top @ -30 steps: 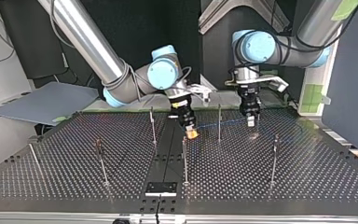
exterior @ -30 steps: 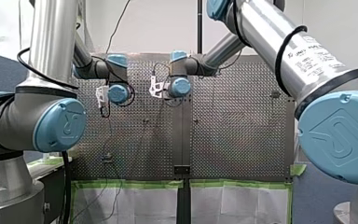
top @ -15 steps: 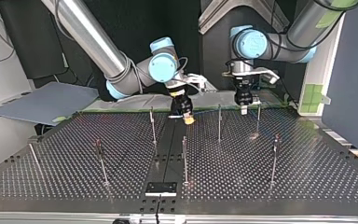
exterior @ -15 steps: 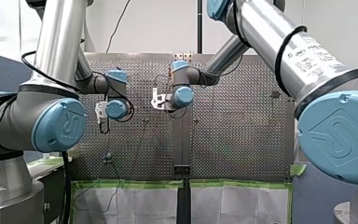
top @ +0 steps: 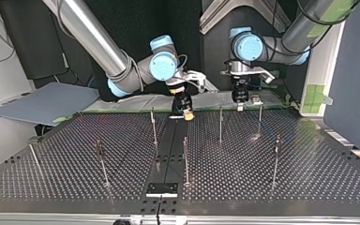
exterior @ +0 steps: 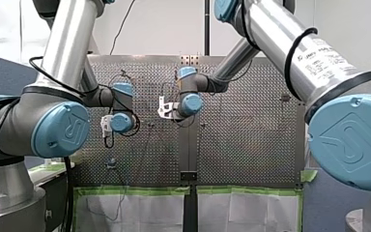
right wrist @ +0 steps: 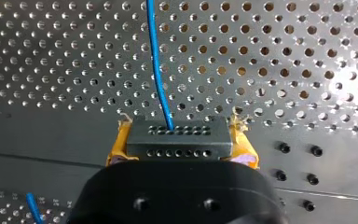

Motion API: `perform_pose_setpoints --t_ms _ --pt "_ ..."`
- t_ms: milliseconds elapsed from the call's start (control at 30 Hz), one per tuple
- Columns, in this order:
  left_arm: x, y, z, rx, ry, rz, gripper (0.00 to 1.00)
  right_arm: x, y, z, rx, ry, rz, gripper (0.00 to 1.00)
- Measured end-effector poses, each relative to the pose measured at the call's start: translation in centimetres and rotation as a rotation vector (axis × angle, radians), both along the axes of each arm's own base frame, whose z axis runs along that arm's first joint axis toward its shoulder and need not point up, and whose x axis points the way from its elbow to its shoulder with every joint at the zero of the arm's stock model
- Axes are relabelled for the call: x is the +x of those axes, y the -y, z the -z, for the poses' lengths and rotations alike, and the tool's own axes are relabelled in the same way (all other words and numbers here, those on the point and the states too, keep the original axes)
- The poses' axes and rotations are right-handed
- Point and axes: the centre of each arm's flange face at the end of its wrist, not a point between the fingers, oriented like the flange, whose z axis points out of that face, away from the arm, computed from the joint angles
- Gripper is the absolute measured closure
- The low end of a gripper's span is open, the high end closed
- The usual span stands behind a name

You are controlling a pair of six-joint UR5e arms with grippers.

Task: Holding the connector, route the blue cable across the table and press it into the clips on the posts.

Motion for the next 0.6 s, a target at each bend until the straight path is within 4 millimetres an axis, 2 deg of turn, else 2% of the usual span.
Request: perform_pose_setpoints --t_ms 233,600 --pt "0.1 0.2 0.0 -0.003 0.008 0.028 0.99 -0.3 0.7 2.7 0.027 -0.024 0.011 1.00" --pt "0.3 0.1 0.1 -0.025 0.012 0.035 0.99 -1.1 2.3 3.1 0.022 -0.010 0.033 1.00"
